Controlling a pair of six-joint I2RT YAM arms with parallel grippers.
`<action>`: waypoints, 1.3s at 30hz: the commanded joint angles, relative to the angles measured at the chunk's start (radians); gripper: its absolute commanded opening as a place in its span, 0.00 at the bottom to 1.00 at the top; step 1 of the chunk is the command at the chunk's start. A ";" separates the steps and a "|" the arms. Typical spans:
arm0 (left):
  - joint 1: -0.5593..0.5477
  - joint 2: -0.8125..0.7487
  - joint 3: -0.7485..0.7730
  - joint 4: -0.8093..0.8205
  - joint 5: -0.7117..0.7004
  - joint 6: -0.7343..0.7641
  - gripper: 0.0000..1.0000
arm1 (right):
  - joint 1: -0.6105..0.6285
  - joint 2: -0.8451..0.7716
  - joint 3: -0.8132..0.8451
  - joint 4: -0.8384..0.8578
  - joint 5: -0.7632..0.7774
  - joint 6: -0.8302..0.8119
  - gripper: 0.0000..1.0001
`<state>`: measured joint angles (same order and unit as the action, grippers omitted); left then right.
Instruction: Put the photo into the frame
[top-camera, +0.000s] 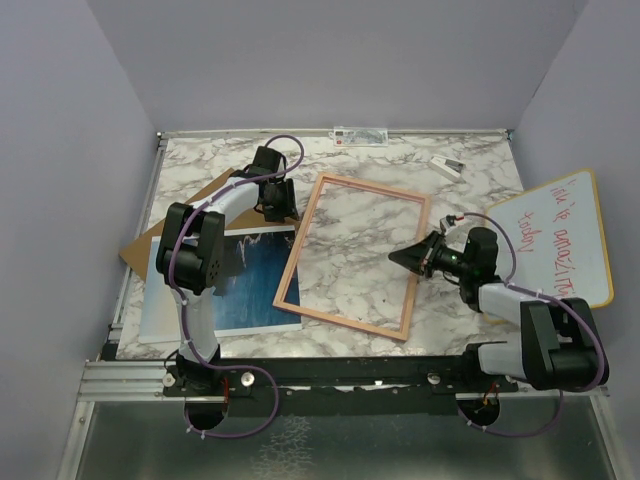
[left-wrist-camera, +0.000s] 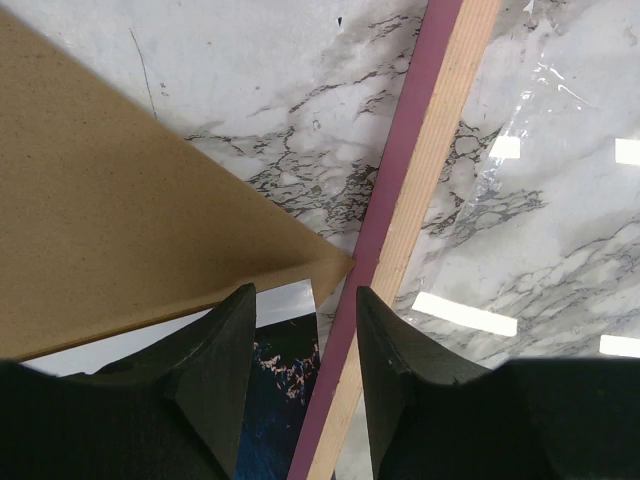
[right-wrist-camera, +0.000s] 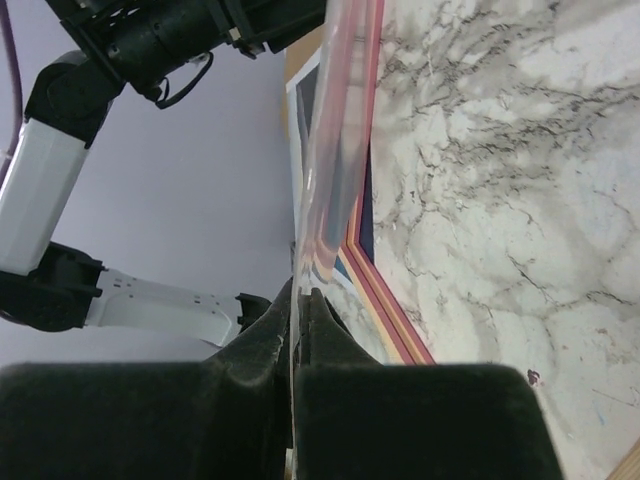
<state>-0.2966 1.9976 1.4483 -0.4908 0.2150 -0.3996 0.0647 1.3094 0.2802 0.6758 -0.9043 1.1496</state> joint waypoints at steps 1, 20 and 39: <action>-0.003 0.009 -0.012 0.010 -0.049 0.017 0.45 | 0.006 -0.054 0.068 -0.137 -0.057 -0.105 0.01; -0.003 0.017 -0.015 0.006 -0.039 0.013 0.46 | 0.037 0.077 0.081 -0.115 -0.156 -0.245 0.01; -0.004 0.032 -0.005 0.000 -0.040 0.025 0.46 | 0.041 0.017 0.165 -0.486 -0.170 -0.528 0.01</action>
<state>-0.2966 2.0148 1.4433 -0.4904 0.1921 -0.3920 0.0994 1.3716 0.3965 0.3611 -1.0786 0.7429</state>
